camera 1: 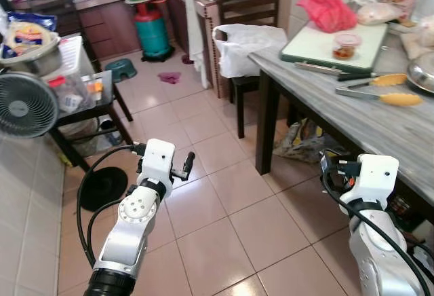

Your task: Setting the table

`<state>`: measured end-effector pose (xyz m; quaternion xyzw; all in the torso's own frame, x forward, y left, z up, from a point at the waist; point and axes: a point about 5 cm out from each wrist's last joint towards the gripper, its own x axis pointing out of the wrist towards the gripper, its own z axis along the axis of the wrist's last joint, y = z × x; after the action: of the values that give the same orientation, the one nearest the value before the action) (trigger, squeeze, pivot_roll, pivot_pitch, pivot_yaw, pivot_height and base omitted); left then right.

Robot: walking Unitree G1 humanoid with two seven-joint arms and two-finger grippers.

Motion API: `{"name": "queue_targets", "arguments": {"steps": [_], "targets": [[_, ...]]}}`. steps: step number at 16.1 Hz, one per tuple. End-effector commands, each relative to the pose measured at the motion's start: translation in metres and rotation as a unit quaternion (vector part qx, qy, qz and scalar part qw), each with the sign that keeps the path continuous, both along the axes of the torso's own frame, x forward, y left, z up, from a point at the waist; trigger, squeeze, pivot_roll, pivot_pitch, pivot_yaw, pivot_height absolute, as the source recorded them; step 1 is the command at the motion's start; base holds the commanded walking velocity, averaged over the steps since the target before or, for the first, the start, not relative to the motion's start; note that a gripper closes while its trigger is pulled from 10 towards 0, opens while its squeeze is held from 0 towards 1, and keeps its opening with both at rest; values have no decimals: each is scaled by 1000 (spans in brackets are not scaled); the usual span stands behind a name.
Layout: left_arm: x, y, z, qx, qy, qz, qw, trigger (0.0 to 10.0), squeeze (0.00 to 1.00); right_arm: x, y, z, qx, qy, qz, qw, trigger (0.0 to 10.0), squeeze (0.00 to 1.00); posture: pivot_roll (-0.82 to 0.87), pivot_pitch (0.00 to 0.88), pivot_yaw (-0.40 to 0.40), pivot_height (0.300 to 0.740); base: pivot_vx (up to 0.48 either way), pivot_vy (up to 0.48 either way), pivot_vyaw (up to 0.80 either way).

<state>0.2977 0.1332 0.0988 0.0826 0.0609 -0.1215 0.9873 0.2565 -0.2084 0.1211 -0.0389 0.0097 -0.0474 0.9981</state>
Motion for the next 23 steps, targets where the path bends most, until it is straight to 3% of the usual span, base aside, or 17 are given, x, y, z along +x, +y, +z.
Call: {"name": "queue_targets", "arguments": {"steps": [1,3,6,7,9,10,11,13,19,23], "targets": [[-4,13,-1,12,0,0,1000,10000,0,-1,11,9,-17,-3,39,999,10000,0,-83,0,138,740,0,0,0],[-12,21,-6,22,1,-10,1000,10000,0,-2,15,14,-30,-6,54,998,10000,0,-62,0,122,740,0,0,0],[-15,28,-2,8,-8,23,1000,10000,0,0,20,13,-22,-8,28,999,10000,0,-28,0,103,740,0,0,0],[-17,25,-1,2,-24,35,999,10000,0,-2,29,10,20,-26,21,999,10000,0,-29,0,106,740,0,0,0],[-21,23,-2,-5,-21,45,999,10000,0,-5,30,5,26,-20,2,999,10000,0,-25,5,88,740,0,0,0],[-25,19,2,2,-35,33,999,10000,0,-9,30,4,56,-15,-4,998,10000,0,-30,0,87,740,0,0,0],[-25,17,2,15,-41,23,999,10000,0,-16,30,4,35,-23,5,999,10000,0,-30,0,88,740,0,0,0],[-21,19,0,2,-29,35,999,10000,0,-18,23,1,43,-15,-6,999,10000,0,-28,0,59,740,0,0,0],[-22,17,1,-21,-29,69,997,10000,0,-2,23,10,24,-16,33,999,10000,0,-15,1,9,740,0,0,-539],[-25,18,1,-17,-27,63,997,10000,0,-6,26,6,53,-1,36,998,10000,0,-14,17,12,740,0,0,-100]]}}
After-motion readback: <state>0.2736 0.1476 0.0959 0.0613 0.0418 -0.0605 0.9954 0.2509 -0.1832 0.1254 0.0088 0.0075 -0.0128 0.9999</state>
